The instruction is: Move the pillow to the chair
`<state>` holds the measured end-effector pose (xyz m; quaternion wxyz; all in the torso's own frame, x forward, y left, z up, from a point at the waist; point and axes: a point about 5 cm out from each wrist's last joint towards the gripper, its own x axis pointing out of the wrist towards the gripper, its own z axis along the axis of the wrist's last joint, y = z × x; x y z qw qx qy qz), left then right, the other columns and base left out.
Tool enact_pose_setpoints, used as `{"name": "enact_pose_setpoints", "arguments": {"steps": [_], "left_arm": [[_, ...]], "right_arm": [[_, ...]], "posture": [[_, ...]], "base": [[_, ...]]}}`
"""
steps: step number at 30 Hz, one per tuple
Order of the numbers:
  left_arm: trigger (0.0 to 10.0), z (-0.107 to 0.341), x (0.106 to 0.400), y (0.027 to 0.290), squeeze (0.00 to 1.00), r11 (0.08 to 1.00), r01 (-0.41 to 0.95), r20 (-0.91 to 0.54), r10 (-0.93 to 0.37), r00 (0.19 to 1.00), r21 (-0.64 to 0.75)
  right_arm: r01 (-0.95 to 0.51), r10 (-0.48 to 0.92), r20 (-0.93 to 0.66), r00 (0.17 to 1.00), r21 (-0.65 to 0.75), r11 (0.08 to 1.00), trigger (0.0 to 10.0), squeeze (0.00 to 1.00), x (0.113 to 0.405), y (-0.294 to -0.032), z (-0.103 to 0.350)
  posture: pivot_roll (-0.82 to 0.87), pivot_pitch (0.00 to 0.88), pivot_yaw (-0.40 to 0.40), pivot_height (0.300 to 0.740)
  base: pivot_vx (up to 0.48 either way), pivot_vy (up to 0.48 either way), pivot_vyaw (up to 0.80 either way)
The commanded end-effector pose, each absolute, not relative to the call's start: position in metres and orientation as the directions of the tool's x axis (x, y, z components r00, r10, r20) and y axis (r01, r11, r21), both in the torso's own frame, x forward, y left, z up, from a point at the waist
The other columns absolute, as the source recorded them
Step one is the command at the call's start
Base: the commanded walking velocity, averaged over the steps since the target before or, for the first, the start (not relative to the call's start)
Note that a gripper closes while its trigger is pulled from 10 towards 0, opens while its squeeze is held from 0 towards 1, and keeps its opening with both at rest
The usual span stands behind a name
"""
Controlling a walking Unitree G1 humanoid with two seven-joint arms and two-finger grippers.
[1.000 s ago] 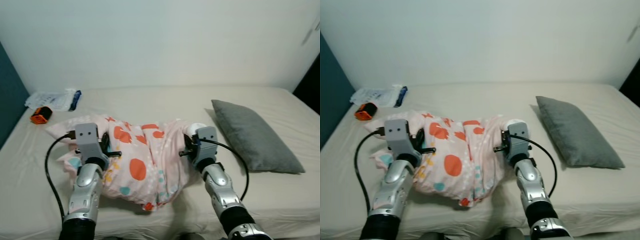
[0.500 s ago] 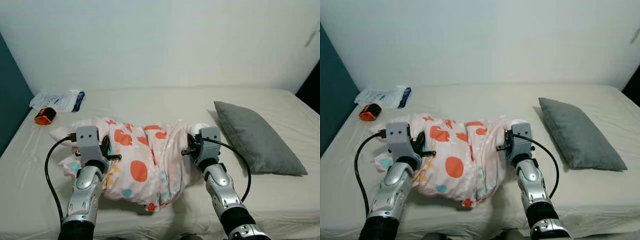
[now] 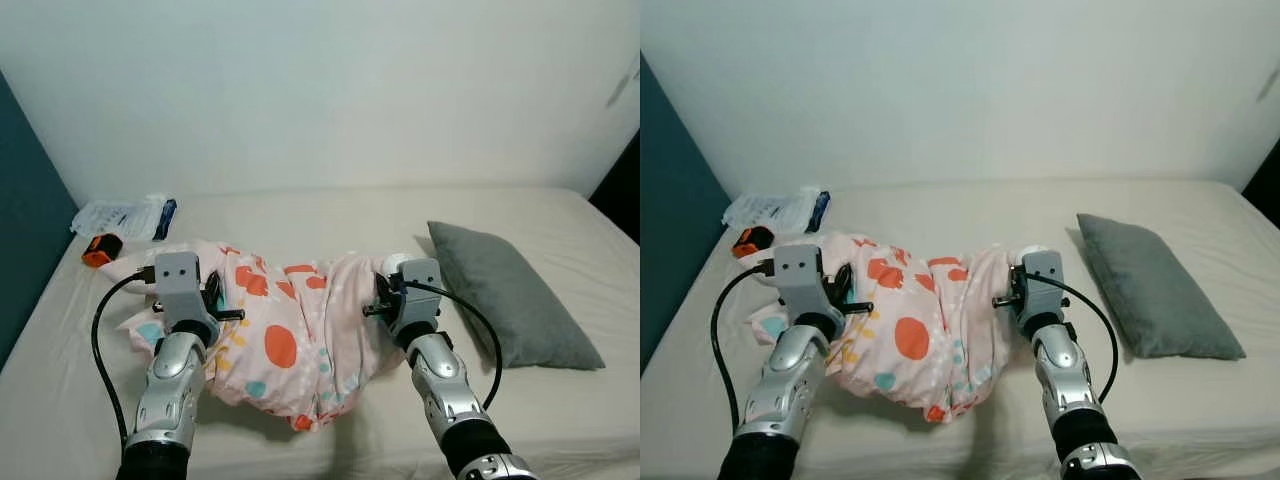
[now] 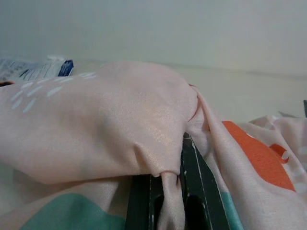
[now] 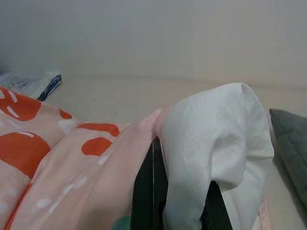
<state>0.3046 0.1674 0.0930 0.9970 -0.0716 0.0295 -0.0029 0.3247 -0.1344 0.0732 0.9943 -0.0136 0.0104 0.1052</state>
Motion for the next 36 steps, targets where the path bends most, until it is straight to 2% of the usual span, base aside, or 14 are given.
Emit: {"name": "enact_pose_setpoints", "arguments": {"steps": [1, 13, 16, 21, 36], "left_arm": [[10.0, 0.100, 0.305, 0.164, 0.00, 0.990, 0.046, -0.010, -0.048, 0.999, -0.137], [10.0, 0.100, 0.303, 0.173, 0.00, 0.991, 0.013, -0.012, -0.015, 1.000, -0.133], [10.0, 0.094, 0.301, 0.170, 0.00, 0.992, 0.029, -0.032, -0.033, 0.999, -0.123], [10.0, 0.085, 0.299, 0.169, 0.00, 0.994, 0.039, -0.081, -0.047, 0.996, -0.100], [10.0, 0.081, 0.299, 0.161, 0.00, 0.995, 0.076, -0.092, -0.082, 0.992, -0.071]], "right_arm": [[-0.241, 0.242, 0.016, 0.970, -0.017, 0.970, 10.0, 0.00, 0.327, -0.125, 0.082], [-0.243, 0.243, 0.000, 0.970, 0.004, 0.970, 10.0, 0.00, 0.327, -0.123, 0.078], [-0.275, 0.274, -0.086, 0.958, 0.000, 0.961, 10.0, 0.00, 0.323, -0.119, 0.064], [-0.284, 0.281, -0.140, 0.949, 0.001, 0.959, 10.0, 0.00, 0.316, -0.120, 0.050], [-0.232, 0.231, -0.119, 0.966, 0.005, 0.973, 10.0, 0.00, 0.314, -0.130, 0.049]], "posture": [[0.08, 0.000, -0.035, 0.740], [0.09, 0.000, -0.040, 0.740], [0.09, 0.000, -0.041, 0.740], [0.08, 0.000, -0.037, 0.740], [0.07, 0.000, -0.018, 0.740]], "base": [[0.000, 0.000, 0.00], [0.000, 0.000, 0.00], [0.000, 0.000, 0.00], [0.000, 0.000, 0.00], [0.000, 0.000, 0.00]]}}
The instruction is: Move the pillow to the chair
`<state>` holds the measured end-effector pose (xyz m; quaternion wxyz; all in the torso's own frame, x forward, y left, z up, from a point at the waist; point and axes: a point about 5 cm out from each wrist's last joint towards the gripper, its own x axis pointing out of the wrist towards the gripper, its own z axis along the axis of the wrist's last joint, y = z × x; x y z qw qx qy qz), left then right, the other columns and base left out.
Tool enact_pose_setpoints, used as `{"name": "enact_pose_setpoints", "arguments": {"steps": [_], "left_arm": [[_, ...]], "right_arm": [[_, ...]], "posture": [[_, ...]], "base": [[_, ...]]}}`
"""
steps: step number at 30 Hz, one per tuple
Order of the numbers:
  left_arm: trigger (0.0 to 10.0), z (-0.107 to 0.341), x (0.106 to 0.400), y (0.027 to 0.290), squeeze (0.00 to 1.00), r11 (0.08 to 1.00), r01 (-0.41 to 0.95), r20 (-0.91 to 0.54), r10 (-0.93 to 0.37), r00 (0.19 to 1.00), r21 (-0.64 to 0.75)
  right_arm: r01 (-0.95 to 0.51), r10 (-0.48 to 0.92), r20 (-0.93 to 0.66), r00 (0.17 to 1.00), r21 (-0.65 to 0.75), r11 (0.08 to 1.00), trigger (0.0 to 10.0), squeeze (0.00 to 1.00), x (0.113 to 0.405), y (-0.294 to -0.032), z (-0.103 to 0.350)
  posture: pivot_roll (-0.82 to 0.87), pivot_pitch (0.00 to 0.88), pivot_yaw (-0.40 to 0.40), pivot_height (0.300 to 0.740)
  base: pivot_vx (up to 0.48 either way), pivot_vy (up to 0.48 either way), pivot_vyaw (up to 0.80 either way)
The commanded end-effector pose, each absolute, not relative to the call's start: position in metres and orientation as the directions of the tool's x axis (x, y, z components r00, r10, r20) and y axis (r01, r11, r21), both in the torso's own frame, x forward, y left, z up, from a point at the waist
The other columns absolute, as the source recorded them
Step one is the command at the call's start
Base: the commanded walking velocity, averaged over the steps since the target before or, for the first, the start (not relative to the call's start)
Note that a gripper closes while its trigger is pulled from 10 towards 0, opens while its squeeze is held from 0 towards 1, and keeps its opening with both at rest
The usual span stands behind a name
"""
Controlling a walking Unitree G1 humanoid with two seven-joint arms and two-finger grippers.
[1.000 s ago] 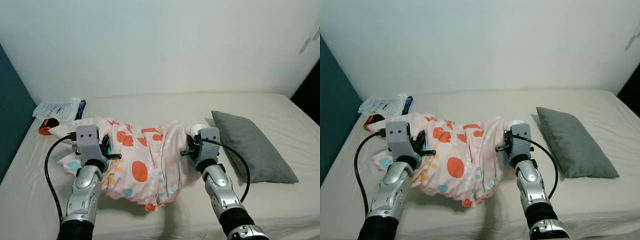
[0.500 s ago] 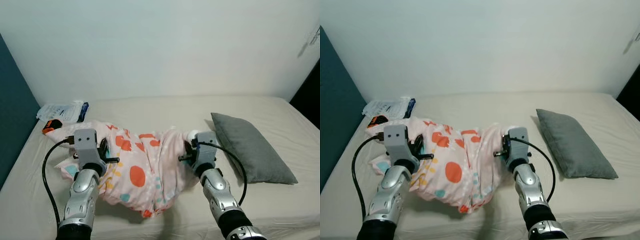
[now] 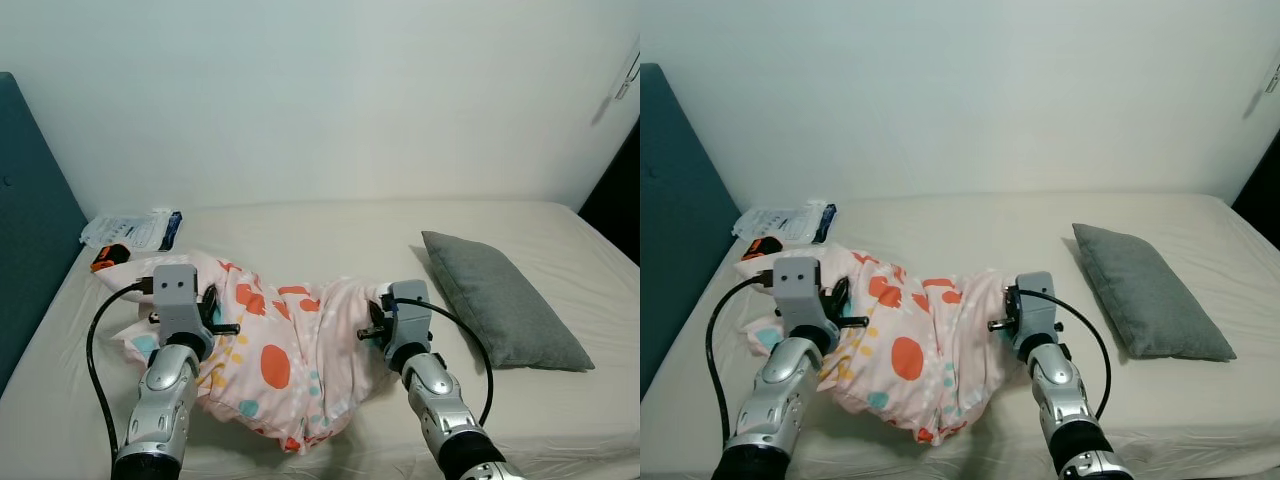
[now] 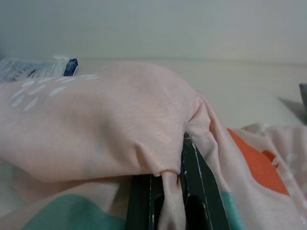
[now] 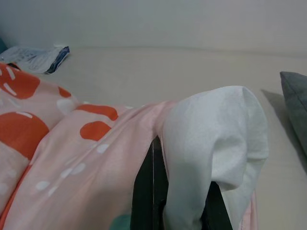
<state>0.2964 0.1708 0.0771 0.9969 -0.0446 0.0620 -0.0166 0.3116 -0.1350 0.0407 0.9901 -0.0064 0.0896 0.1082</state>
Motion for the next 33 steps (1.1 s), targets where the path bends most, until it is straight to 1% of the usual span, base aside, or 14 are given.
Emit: {"name": "enact_pose_setpoints", "arguments": {"steps": [1, 6, 10, 18, 28, 33], "left_arm": [[10.0, 0.079, 0.299, 0.161, 0.00, 0.995, 0.070, -0.098, -0.076, 0.992, -0.067], [10.0, 0.077, 0.300, 0.162, 0.00, 0.996, 0.056, -0.108, -0.063, 0.992, -0.064], [10.0, 0.080, 0.300, 0.164, 0.00, 0.995, 0.039, -0.106, -0.049, 0.993, -0.088], [10.0, 0.077, 0.298, 0.163, 0.00, 0.997, 0.051, -0.112, -0.058, 0.992, -0.065], [10.0, 0.076, 0.296, 0.164, 0.00, 0.996, 0.053, -0.117, -0.061, 0.991, -0.070], [10.0, 0.077, 0.297, 0.165, 0.00, 0.996, 0.052, -0.113, -0.060, 0.992, -0.069]], "right_arm": [[-0.231, 0.229, -0.123, 0.966, 0.003, 0.973, 10.0, 0.00, 0.314, -0.130, 0.048], [-0.230, 0.227, -0.135, 0.964, -0.003, 0.973, 10.0, 0.00, 0.313, -0.129, 0.046], [-0.248, 0.246, -0.137, 0.959, 0.007, 0.969, 10.0, 0.00, 0.311, -0.127, 0.045], [-0.248, 0.245, -0.147, 0.958, -0.007, 0.969, 10.0, 0.00, 0.311, -0.127, 0.043], [-0.263, 0.261, -0.178, 0.949, 0.016, 0.965, 10.0, 0.00, 0.310, -0.122, 0.039], [-0.266, 0.263, -0.190, 0.946, 0.012, 0.964, 10.0, 0.00, 0.308, -0.123, 0.037]], "posture": [[0.07, 0.000, -0.018, 0.740], [0.07, 0.000, -0.019, 0.740], [0.07, 0.000, -0.020, 0.740], [0.07, 0.000, -0.020, 0.740], [0.07, 0.000, -0.015, 0.740], [0.07, 0.000, -0.017, 0.740]], "base": [[0.000, 0.000, 0.00], [0.000, 0.000, 0.00], [0.000, 0.000, -0.12], [0.000, 0.000, -0.80], [0.000, 0.000, -0.80], [0.000, 0.000, -0.80]]}}
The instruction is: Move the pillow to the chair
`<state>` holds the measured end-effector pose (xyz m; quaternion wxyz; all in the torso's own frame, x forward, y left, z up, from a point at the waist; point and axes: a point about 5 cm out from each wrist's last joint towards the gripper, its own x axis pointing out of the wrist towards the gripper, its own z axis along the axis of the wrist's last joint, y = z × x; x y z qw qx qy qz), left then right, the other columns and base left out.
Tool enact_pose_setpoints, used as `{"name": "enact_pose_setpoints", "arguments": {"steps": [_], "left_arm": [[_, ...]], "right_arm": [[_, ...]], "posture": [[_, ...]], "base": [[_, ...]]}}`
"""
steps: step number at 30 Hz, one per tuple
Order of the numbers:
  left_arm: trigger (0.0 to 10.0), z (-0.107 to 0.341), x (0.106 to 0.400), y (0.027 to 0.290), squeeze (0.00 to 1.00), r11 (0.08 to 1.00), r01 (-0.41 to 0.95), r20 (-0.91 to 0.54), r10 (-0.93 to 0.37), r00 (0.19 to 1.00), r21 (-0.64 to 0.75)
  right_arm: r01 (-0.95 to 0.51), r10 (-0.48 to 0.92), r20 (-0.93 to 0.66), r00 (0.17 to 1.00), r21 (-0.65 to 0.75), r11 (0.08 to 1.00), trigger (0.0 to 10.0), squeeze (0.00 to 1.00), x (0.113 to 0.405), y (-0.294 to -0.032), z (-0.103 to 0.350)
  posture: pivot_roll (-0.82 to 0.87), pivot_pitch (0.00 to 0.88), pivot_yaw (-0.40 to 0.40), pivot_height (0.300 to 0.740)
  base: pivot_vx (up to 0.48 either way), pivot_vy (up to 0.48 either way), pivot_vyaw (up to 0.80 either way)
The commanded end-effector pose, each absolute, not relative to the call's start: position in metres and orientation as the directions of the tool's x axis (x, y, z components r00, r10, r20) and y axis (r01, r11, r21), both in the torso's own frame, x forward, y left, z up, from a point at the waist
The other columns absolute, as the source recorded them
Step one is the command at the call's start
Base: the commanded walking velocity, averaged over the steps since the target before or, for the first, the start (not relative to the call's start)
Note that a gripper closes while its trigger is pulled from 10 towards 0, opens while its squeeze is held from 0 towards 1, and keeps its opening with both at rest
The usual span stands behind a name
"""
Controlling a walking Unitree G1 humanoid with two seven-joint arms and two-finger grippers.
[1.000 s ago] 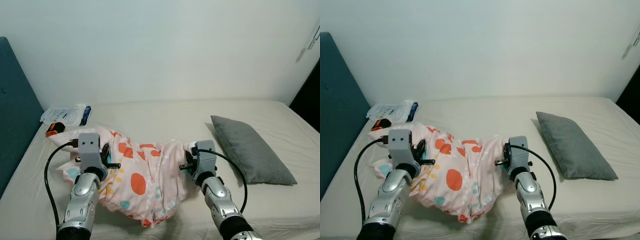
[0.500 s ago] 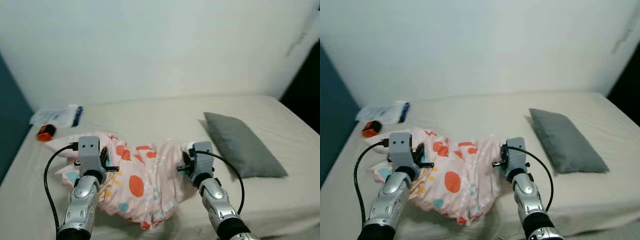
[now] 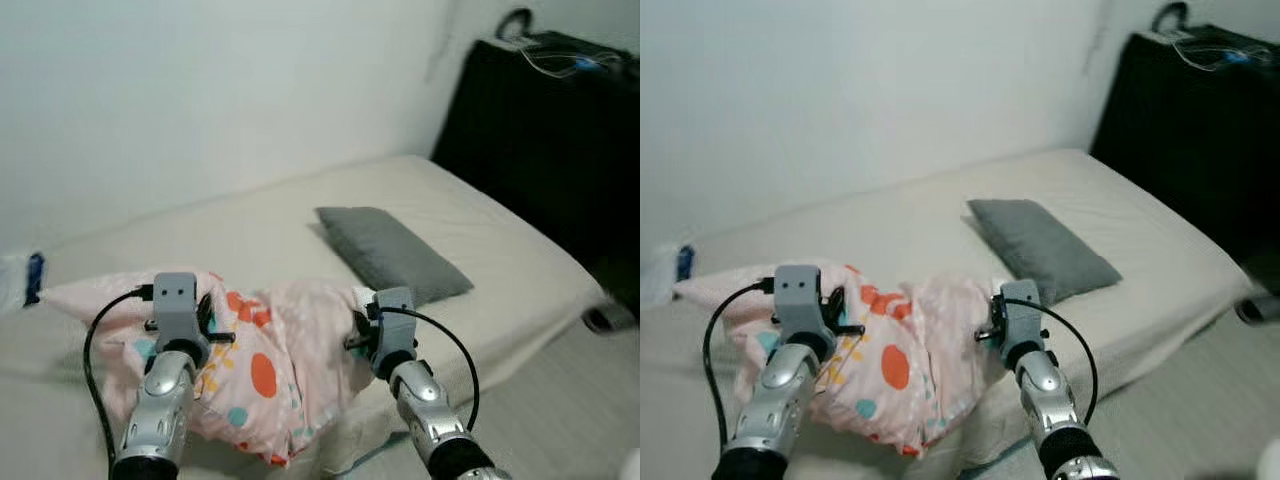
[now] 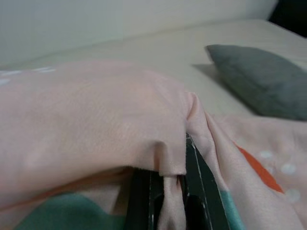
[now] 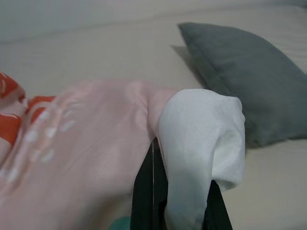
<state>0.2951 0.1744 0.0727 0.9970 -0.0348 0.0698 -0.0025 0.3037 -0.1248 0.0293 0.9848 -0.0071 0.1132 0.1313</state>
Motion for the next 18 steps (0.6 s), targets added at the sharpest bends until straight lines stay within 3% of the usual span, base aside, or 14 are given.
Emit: {"name": "enact_pose_setpoints", "arguments": {"steps": [1, 18], "left_arm": [[10.0, 0.077, 0.297, 0.166, 0.00, 0.997, 0.047, -0.112, -0.054, 0.992, -0.069], [10.0, 0.079, 0.296, 0.177, 0.00, 0.998, 0.008, -0.103, -0.014, 0.995, -0.062]], "right_arm": [[-0.266, 0.263, -0.191, 0.946, 0.009, 0.964, 10.0, 0.00, 0.307, -0.125, 0.036], [-0.260, 0.257, -0.181, 0.949, 0.006, 0.966, 10.0, 0.00, 0.311, -0.127, 0.040]], "posture": [[0.07, 0.000, -0.018, 0.740], [0.07, 0.000, -0.022, 0.740]], "base": [[0.000, 0.000, -0.80], [0.000, 0.000, -0.80]]}}
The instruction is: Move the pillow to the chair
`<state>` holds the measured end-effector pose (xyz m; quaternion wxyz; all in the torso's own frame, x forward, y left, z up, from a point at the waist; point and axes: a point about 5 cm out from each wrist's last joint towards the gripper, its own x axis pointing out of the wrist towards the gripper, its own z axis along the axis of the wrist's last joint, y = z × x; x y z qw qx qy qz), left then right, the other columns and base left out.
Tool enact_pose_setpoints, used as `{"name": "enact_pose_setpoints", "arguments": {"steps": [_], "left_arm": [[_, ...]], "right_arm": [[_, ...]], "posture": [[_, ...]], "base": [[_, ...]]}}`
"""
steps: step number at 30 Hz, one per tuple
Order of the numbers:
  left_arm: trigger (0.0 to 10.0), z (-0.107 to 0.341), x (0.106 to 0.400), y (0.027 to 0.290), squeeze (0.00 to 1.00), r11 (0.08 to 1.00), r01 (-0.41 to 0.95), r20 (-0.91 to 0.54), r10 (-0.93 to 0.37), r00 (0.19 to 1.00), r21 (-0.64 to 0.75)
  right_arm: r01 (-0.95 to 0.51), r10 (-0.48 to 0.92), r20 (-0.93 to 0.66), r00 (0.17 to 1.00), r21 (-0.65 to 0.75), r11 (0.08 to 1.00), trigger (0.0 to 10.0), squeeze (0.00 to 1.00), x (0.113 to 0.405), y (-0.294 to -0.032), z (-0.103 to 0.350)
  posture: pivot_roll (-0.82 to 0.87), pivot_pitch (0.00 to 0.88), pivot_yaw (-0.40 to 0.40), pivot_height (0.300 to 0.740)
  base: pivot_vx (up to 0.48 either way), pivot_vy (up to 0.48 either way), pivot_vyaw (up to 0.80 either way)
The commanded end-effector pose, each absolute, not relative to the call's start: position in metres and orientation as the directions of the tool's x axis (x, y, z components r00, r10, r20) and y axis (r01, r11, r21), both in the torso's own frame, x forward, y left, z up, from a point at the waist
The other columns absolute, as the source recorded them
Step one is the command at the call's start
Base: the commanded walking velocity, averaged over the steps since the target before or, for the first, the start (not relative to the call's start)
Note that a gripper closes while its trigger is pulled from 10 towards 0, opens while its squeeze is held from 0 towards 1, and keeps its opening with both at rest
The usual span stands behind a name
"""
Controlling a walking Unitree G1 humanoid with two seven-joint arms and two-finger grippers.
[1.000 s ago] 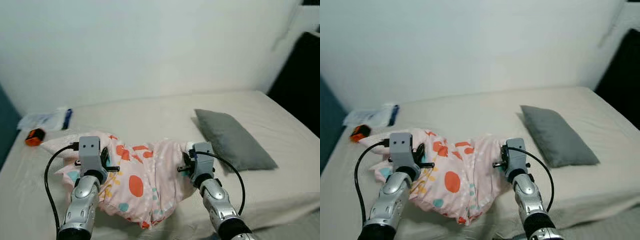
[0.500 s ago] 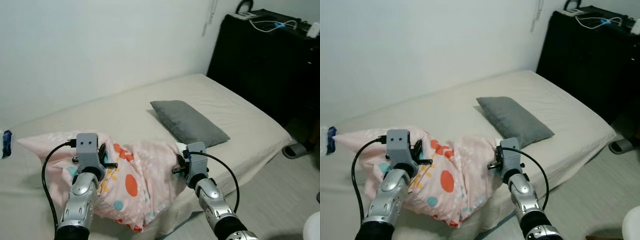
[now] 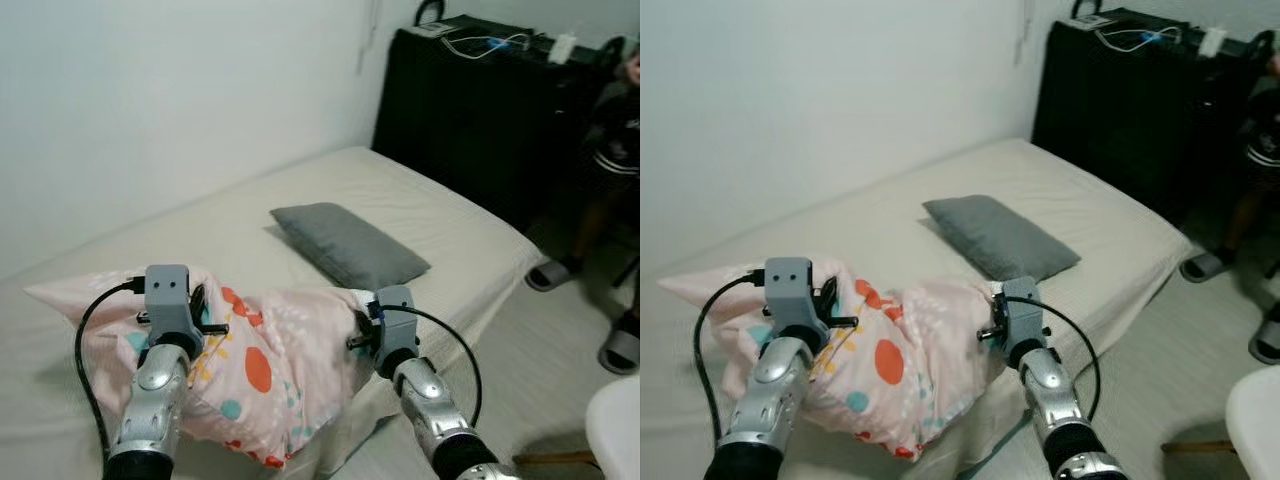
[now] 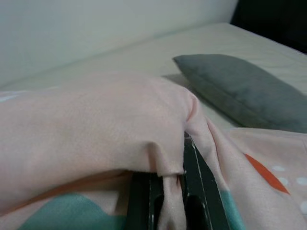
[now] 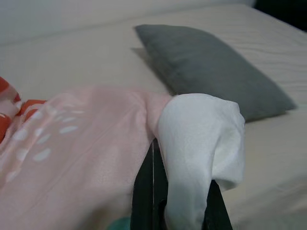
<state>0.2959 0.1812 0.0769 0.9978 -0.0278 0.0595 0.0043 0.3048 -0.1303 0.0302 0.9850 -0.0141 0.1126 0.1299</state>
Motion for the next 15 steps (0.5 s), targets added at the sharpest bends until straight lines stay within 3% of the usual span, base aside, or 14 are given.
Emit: {"name": "enact_pose_setpoints", "arguments": {"steps": [1, 15], "left_arm": [[10.0, 0.0787, 0.2965, 0.1775, 0.00, 0.998, 0.008, -0.103, -0.014, 0.995, -0.062], [10.0, 0.0756, 0.2947, 0.1807, 0.00, 0.998, -0.008, -0.119, 0.000, 0.993, -0.063]], "right_arm": [[-0.260, 0.257, -0.181, 0.949, 0.006, 0.966, 10.0, 0.00, 0.3111, -0.1275, 0.0399], [-0.263, 0.259, -0.194, 0.946, 0.004, 0.965, 10.0, 0.00, 0.3095, -0.1277, 0.0373]], "posture": [[0.07, 0.000, -0.022, 0.740], [0.07, 0.000, -0.023, 0.740]], "base": [[0.000, 0.000, -0.80], [0.000, 0.000, -0.80]]}}
